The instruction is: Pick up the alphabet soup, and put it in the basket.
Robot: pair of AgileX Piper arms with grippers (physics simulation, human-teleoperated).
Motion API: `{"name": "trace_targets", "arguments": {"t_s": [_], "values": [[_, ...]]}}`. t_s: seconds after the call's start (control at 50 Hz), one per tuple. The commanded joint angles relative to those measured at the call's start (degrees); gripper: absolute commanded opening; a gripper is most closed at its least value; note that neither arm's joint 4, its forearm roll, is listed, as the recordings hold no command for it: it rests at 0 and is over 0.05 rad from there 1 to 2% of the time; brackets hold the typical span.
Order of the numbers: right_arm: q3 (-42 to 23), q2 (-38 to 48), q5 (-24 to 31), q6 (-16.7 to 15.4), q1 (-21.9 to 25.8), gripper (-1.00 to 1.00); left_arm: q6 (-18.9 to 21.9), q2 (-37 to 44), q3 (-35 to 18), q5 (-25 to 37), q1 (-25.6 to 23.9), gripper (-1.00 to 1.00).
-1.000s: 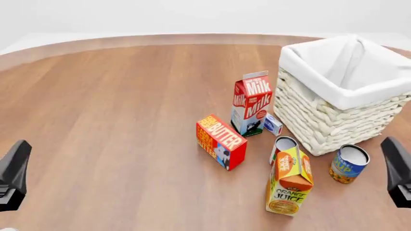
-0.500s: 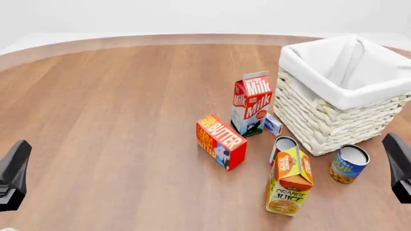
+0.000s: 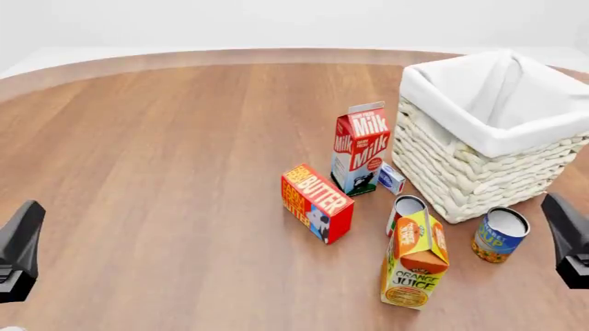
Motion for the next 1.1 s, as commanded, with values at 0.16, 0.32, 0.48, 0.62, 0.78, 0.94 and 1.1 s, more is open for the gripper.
{"name": "trace_targets", "arguments": {"t_s": [0.16,0.32,0.48,0.62,0.78,0.94,1.1], "values": [[-0.6,1.7,1.8,-0.7,-1.3,1.00,0.0,0.0,0.0,0.0,0.0,1.00],[-0.6,2.4,2.7,-0.9,-1.8,1.00,0.0,0.0,0.0,0.0,0.0,1.00],[0.1,4.2,1.9,-0.8,-2.1,1.00,0.0,0.0,0.0,0.0,0.0,1.00],[0.5,5.5,1.2,-0.8,-1.9,1.00,0.0,0.0,0.0,0.0,0.0,1.00],[2.1,9.4,-2.7,-1.1,-2.6,1.00,0.0,0.0,0.0,0.0,0.0,1.00],[3.1,11.6,-5.1,-0.8,-2.7,1.00,0.0,0.0,0.0,0.0,0.0,1.00],[4.6,18.5,-11.7,-1.1,-3.6,1.00,0.0,0.0,0.0,0.0,0.0,1.00]]}}
